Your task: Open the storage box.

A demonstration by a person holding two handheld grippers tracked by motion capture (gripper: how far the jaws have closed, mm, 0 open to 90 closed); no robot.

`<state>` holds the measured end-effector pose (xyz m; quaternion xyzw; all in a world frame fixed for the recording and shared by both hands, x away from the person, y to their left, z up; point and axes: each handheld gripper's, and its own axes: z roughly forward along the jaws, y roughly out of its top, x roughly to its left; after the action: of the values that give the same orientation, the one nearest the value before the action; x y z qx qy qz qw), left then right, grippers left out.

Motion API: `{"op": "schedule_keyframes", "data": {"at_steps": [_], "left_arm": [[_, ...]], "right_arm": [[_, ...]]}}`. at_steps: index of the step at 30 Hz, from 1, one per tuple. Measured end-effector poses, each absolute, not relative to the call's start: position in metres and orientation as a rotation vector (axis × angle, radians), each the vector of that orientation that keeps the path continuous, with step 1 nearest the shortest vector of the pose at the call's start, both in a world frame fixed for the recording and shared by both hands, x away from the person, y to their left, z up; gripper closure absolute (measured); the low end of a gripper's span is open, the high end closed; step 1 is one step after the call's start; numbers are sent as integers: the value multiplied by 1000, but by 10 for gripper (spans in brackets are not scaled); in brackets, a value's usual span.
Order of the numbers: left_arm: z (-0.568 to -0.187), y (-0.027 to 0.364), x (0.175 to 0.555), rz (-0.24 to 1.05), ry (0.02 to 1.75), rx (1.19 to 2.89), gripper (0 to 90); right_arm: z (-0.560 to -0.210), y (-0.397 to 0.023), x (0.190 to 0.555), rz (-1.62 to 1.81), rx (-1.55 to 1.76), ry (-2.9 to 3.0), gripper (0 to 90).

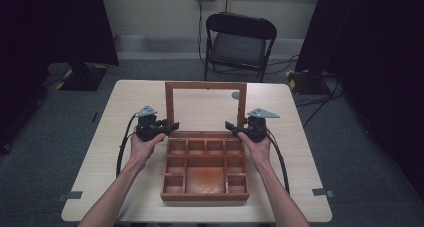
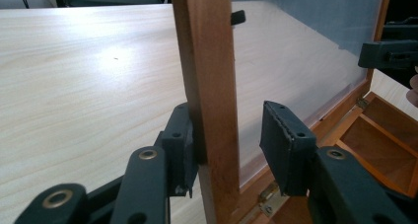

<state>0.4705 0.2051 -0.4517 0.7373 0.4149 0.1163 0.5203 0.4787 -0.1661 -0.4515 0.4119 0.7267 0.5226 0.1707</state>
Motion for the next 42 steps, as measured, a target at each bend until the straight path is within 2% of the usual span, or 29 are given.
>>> {"op": "schedule_keyframes", "data": {"at_steps": [7,29,42], "left_arm": [[-457,203,474,227,1023,1771,540],[-460,197,481,184,1086,1787,484],[-468,198,483,150,1129,1805,437]], "right_arm": [[-455,-168,481,1461,1226,2062,329],[-460,-169,480,1420,1280,2075,303],[-470,-173,479,1395,1335,2087,259]]}}
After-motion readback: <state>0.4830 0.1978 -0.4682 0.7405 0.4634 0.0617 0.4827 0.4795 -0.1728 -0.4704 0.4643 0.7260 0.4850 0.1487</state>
